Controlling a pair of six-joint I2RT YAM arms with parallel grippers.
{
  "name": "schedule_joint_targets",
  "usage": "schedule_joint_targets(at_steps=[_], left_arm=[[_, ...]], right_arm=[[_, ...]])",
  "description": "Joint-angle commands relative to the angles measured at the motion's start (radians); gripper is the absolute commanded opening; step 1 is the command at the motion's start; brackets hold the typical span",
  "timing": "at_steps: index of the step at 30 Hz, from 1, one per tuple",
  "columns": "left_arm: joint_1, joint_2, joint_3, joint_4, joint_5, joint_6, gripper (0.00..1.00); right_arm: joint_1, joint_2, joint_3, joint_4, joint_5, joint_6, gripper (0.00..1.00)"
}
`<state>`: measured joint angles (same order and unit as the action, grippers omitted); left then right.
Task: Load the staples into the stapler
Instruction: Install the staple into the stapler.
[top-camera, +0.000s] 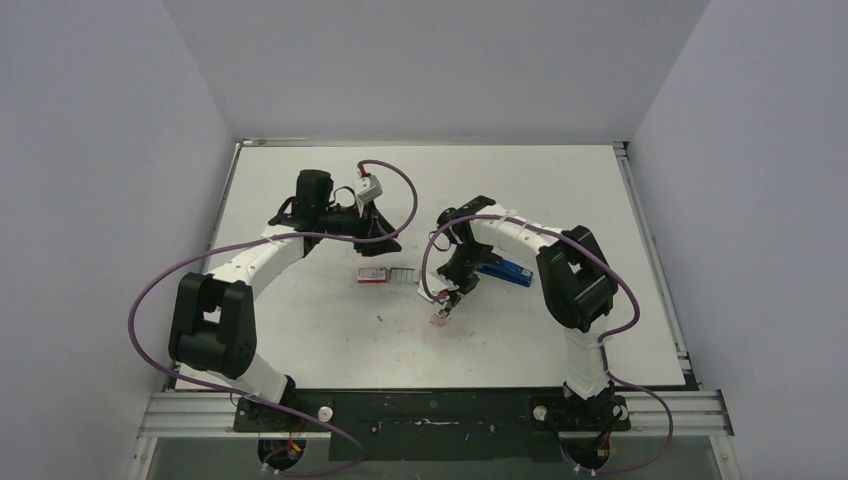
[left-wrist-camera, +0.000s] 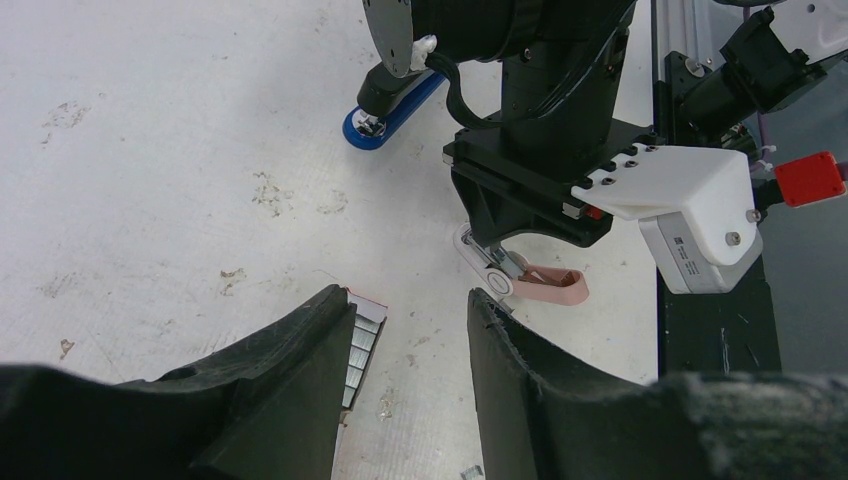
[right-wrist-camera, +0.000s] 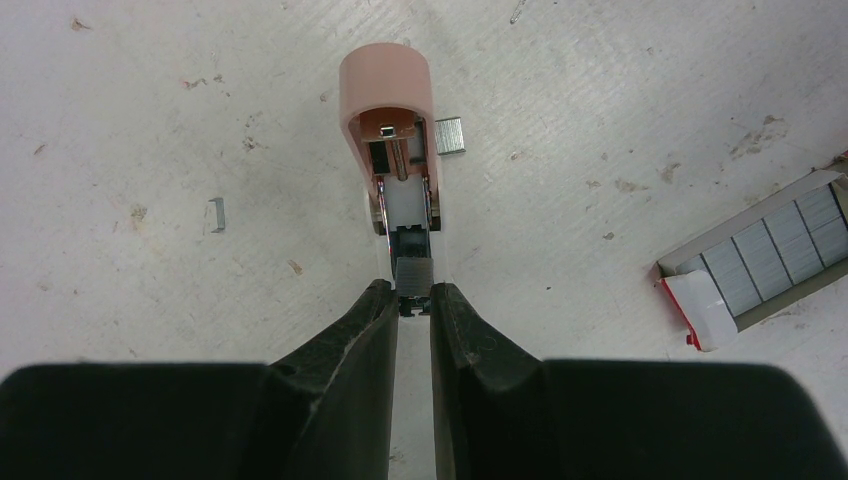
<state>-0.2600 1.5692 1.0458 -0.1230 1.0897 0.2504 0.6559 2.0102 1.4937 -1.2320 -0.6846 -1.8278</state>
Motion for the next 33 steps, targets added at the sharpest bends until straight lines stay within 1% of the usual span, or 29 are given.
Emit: schedule_joint_targets(at_steps=[1,33], left_arm=[[0.002,-0.003,0.019,0.030,0.035,0.023,0.44],[0.003,0.003,0.023,0.028,0.040,0.023,0.43]], right_arm=[[0.006,-0.004,0.006,-0.004,-0.010,-0.008,0.12],[0.019,-0.006,-0.018,0.022,0.015,0.025,0.12]])
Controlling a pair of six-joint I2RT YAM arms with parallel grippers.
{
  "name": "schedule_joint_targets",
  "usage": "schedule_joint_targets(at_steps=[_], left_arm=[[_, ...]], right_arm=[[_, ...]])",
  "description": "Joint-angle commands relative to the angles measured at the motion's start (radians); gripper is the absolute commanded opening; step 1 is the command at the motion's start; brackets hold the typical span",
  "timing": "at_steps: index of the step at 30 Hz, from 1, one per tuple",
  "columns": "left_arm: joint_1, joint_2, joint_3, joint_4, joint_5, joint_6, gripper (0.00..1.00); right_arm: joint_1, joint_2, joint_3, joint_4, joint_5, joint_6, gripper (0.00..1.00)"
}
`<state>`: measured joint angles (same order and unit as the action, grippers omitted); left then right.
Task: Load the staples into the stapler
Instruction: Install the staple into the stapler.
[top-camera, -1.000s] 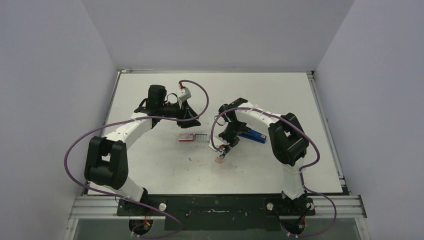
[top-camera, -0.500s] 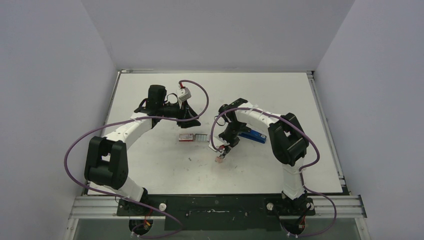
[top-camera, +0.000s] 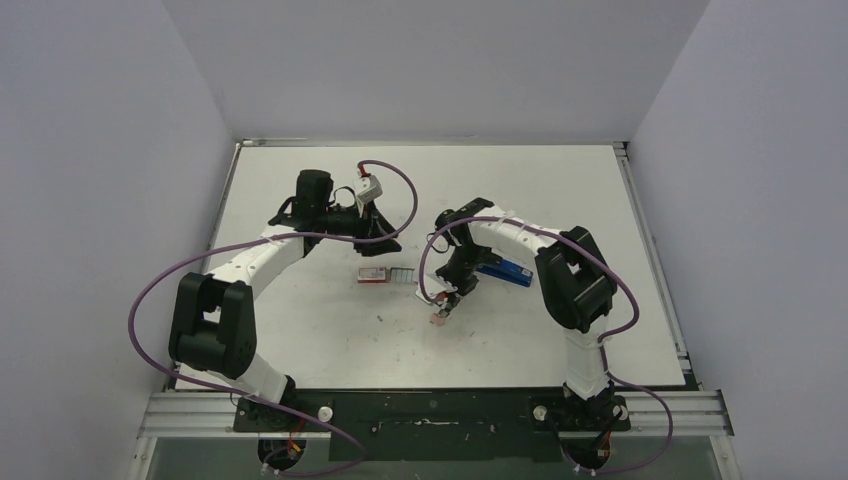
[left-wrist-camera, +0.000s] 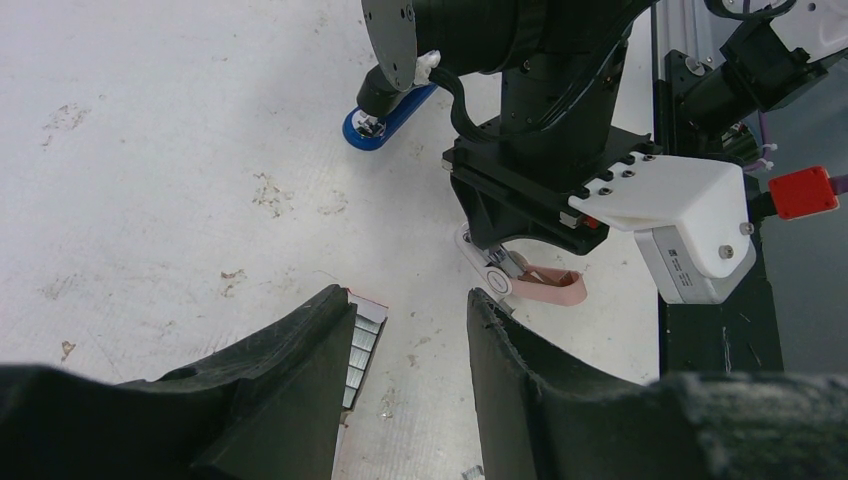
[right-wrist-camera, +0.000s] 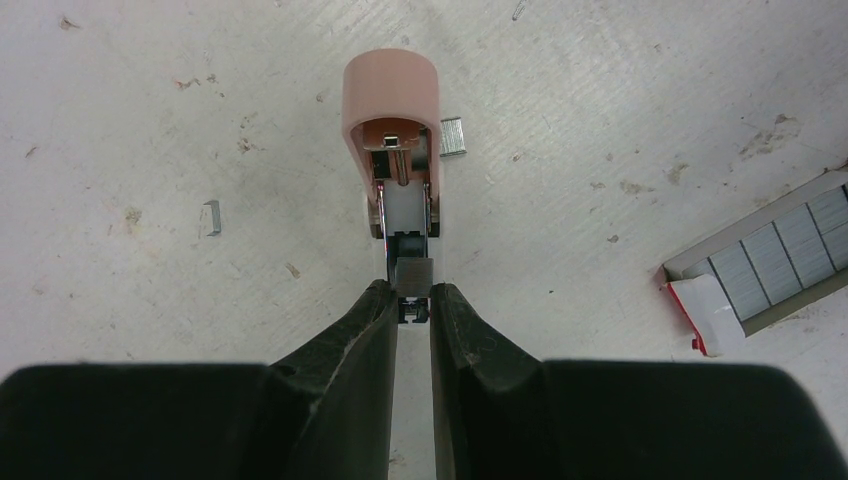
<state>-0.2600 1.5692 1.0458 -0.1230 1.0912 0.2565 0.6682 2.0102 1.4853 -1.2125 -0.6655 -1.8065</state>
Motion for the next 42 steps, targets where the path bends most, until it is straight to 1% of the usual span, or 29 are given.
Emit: schedule_joint_targets(at_steps=[1,10,16,27,42], left_arm=[[0.002,0.003,0.023,0.028,0.039,0.017,0.43],[0.003,0.006,0.024,0.027,0.039,0.018,0.43],[0.003,0.010,0.027,0.025,0.039,0.017,0.43],[0.003,0.008,0.029,0.011,0.035,0.032,0.43],[0.003,0.008,0.026,0.013,0.035,0.035,0.43]], right_arm=[[0.006,-0.007,-0.010,0.004,-0.003,0.004,0.12],[0.003,-0.011,-0.007,0.010,-0.013,0.020,0.12],[-0.032,-0.018,0.045,-0.039,-0.071,-0.001,0.11],[-0.037,-0.037,0.045,-0.077,-0.077,-0.022,0.11],[-0.022,-0.019,0.024,-0.033,-0.064,0.013,0.11]])
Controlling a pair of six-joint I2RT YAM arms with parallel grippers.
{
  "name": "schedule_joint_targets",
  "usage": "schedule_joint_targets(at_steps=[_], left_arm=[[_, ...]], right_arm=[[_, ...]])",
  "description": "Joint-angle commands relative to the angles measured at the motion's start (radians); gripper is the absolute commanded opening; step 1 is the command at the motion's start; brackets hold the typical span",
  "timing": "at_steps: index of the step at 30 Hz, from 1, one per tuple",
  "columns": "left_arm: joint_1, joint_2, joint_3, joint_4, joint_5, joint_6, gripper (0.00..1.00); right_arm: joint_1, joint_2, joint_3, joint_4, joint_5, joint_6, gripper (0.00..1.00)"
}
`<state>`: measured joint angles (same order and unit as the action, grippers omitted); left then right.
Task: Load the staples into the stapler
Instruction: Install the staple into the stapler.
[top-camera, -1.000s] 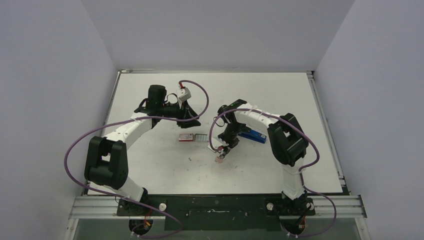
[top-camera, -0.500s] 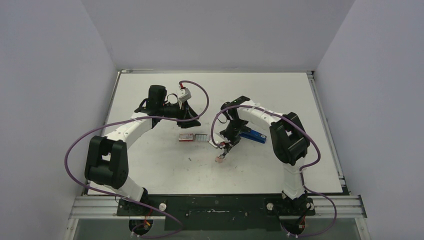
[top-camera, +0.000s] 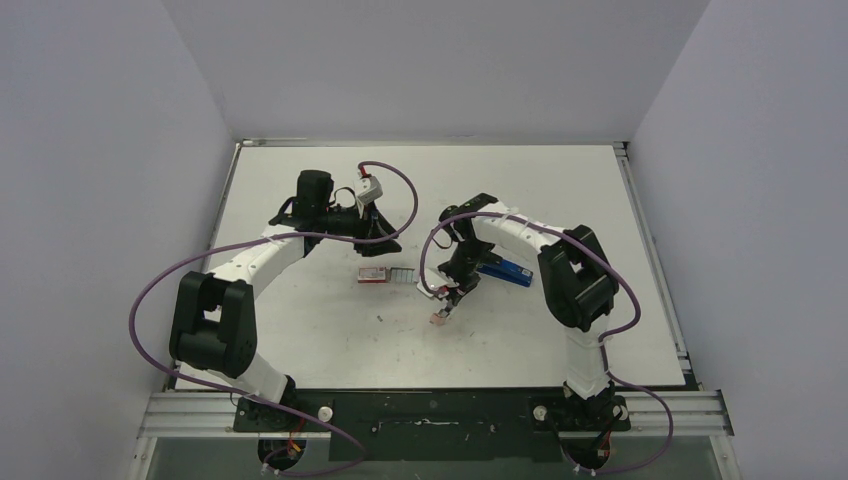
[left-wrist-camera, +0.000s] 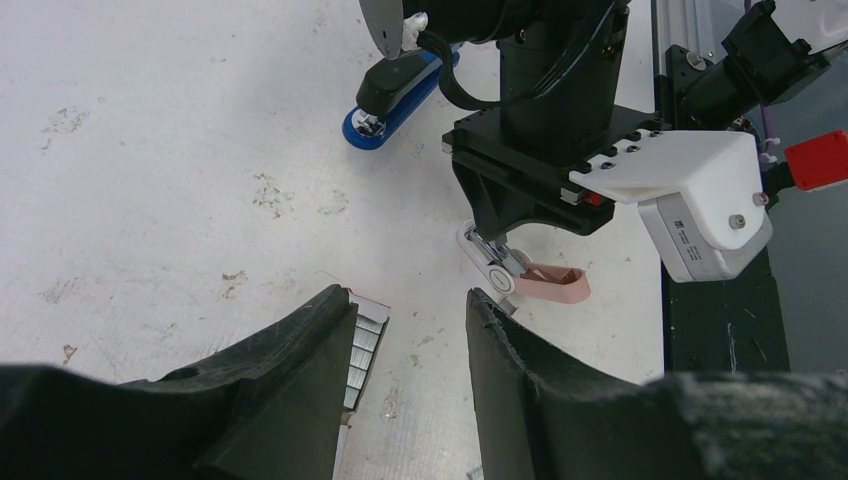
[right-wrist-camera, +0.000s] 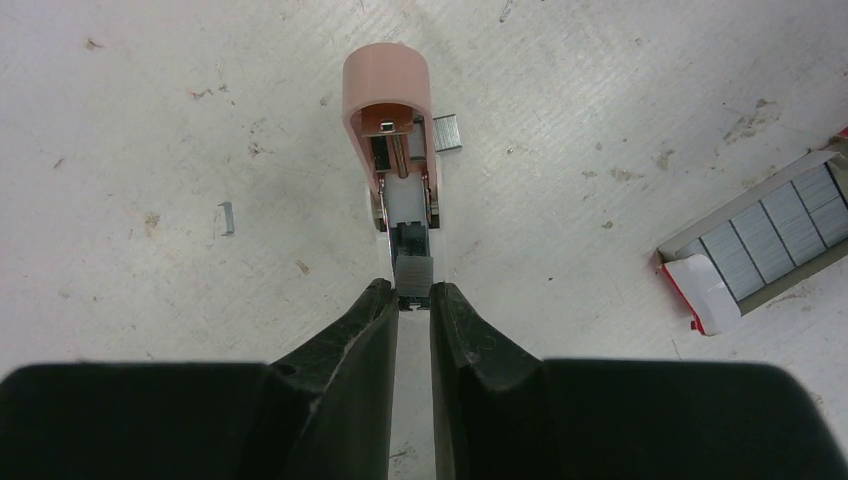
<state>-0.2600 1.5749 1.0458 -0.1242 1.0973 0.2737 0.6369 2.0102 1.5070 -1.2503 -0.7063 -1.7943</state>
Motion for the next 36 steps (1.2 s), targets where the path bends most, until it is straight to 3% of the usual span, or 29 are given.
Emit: schedule_joint_targets(at_steps=[1,36], left_arm=[[0.002,0.005,0.025,0.014,0.029,0.018,0.43],[0.003,0.006,0.026,0.013,0.030,0.022,0.43]], right_arm=[[0.010,-0.018,0.002,0.005,-0.021,0.001,0.11],[0.024,-0.016,-0.013,0.032,0.010,0.023,0.11]])
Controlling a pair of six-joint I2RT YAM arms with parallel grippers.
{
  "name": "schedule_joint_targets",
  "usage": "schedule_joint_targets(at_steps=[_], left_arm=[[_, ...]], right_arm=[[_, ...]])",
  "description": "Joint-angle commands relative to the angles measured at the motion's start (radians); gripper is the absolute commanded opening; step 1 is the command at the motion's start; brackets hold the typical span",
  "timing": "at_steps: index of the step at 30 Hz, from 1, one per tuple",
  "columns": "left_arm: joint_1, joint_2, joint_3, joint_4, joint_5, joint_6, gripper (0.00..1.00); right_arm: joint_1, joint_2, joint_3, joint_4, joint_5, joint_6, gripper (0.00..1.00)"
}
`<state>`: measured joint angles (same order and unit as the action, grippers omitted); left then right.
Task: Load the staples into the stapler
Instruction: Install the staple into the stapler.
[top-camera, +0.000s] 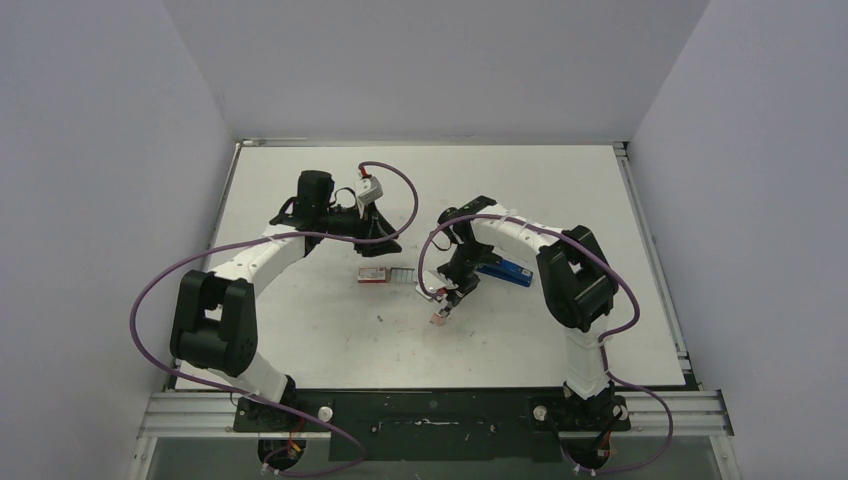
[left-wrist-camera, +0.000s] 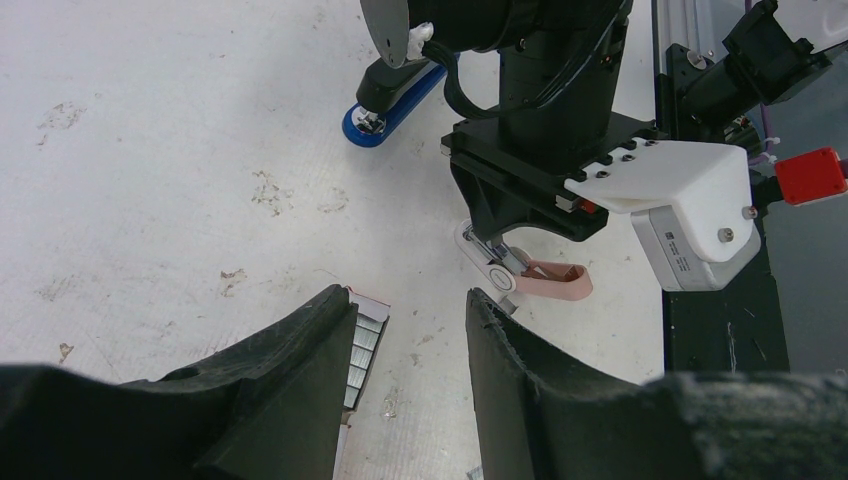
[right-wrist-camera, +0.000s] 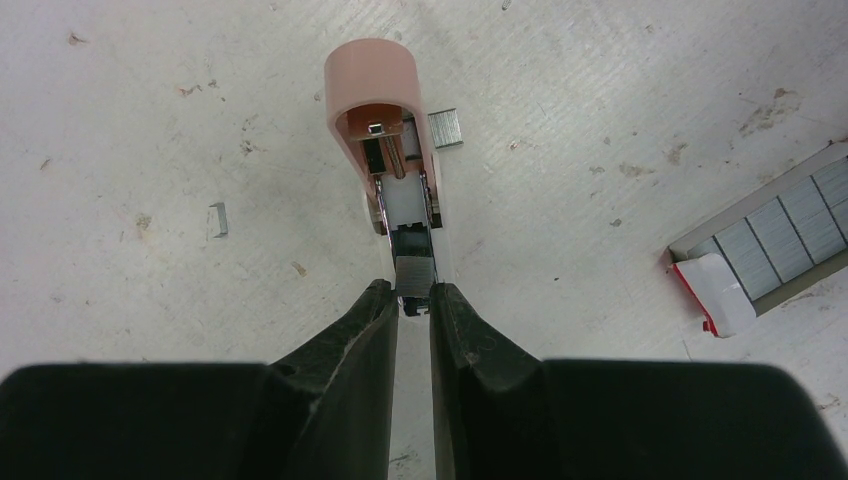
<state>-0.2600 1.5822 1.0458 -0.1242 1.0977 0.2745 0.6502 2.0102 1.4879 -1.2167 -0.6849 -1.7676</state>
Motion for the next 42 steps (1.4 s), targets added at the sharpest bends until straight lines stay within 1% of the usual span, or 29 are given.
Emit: schedule_joint_targets(at_steps=[1,42], left_arm=[[0.003,-0.002,0.026,0.013,0.030,0.022,0.43],[0.003,0.007,0.041,0.007,0.033,0.022,0.43]], right_arm=[[0.012,-0.016,0.004,-0.003,-0.012,-0.004,0.11],[0.045,0.007,-0.016,0.011,0.055,0.008,0.12]])
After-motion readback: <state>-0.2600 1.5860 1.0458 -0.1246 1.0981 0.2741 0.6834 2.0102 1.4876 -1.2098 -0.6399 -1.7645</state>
